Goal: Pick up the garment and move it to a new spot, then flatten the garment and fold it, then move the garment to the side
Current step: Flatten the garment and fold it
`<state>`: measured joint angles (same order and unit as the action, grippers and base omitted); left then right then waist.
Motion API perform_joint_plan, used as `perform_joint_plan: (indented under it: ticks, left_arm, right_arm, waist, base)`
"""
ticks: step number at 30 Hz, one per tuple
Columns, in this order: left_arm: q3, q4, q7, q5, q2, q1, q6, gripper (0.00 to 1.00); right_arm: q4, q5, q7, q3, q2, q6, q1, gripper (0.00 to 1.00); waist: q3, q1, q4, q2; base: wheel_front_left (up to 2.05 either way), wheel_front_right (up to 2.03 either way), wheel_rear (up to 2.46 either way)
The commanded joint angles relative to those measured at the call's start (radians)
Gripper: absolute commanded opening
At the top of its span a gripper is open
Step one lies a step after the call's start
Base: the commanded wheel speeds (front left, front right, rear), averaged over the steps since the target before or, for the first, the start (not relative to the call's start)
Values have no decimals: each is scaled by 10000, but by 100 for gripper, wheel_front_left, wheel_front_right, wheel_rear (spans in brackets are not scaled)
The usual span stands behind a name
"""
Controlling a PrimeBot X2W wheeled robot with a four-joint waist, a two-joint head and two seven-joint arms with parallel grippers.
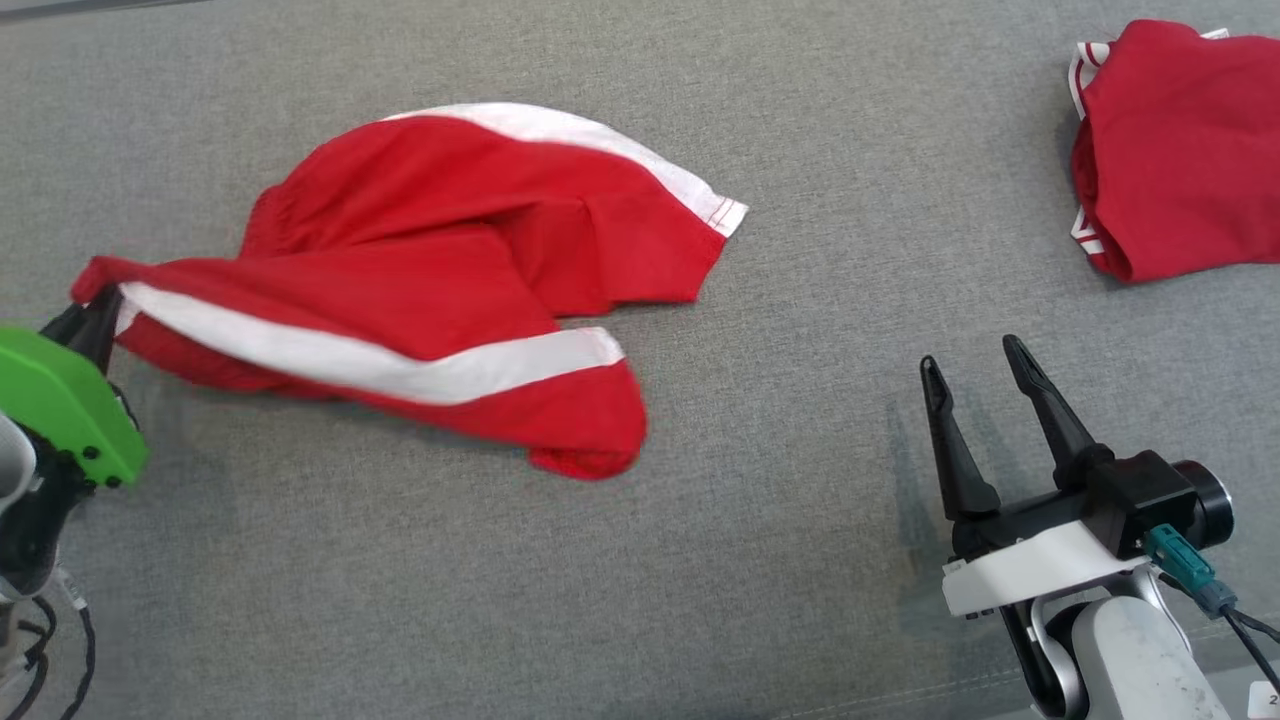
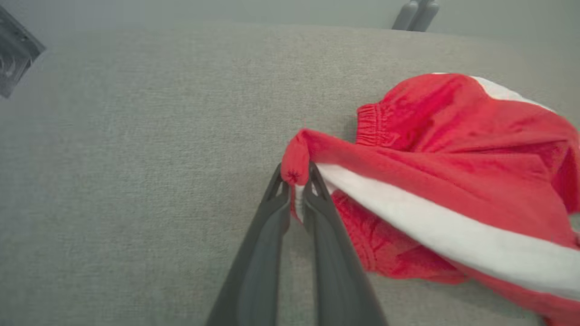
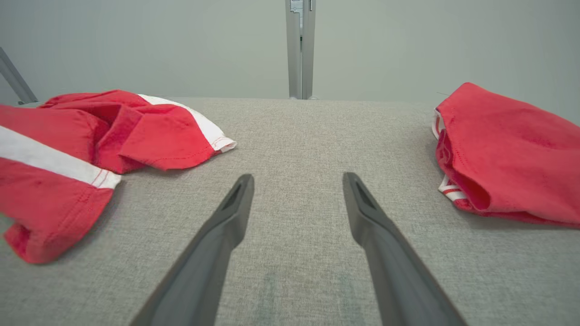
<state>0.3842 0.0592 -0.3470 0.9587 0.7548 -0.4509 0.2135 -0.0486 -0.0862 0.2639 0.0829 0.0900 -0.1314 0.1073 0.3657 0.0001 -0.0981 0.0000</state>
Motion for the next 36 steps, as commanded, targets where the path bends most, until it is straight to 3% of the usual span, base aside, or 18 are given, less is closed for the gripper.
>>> perform_joint_plan:
  ticks: [1, 13, 20, 21, 22, 23, 25, 36]
  left_arm:
    - [-46, 114, 106, 82, -34, 182, 27, 0]
    - [648, 297, 201, 345, -688, 1102, -638, 0]
    - [834, -479, 507, 342, -777, 1966, -500, 0]
    - [807, -530, 582, 354, -793, 2039, -436, 9]
    - [780, -552, 659, 329, -805, 2113, -390, 35]
    - [731, -555, 755, 328, -847, 2165, -341, 44]
    - [667, -535, 969, 254, -927, 2193, -249, 100]
    - [124, -555, 2338, 343, -1470, 2674, 58, 100]
  right_arm:
    - [13, 41, 6, 23, 71, 14, 31, 100]
    - [-29, 133, 4, 70, 375, 14, -112, 100]
    - [-12, 166, 6, -126, 578, 14, -409, 100]
    - [-18, 171, 4, -116, 590, 14, -439, 100]
    - [-34, 172, 6, -93, 613, 14, -453, 100]
    - [-41, 170, 4, -70, 636, 14, -465, 100]
    - [-57, 173, 6, -40, 666, 14, -461, 100]
    - [-29, 210, 4, -299, 938, 14, -699, 100]
  waist:
    - [32, -1, 49, 0]
    - [-215, -1, 708, 0]
    - [-377, -1, 1132, 0]
    - [-393, -1, 1207, 0]
    - [-425, -1, 1274, 0]
    - [-444, -1, 1332, 0]
    - [-486, -1, 1426, 0]
    - [-1008, -1, 1609, 0]
  base:
    - [0, 0, 0]
    - [0, 0, 0]
    - [0, 0, 0]
    - [0, 0, 0]
    - [0, 0, 0]
    - [0, 0, 0]
    - [0, 0, 0]
    - [0, 0, 0]
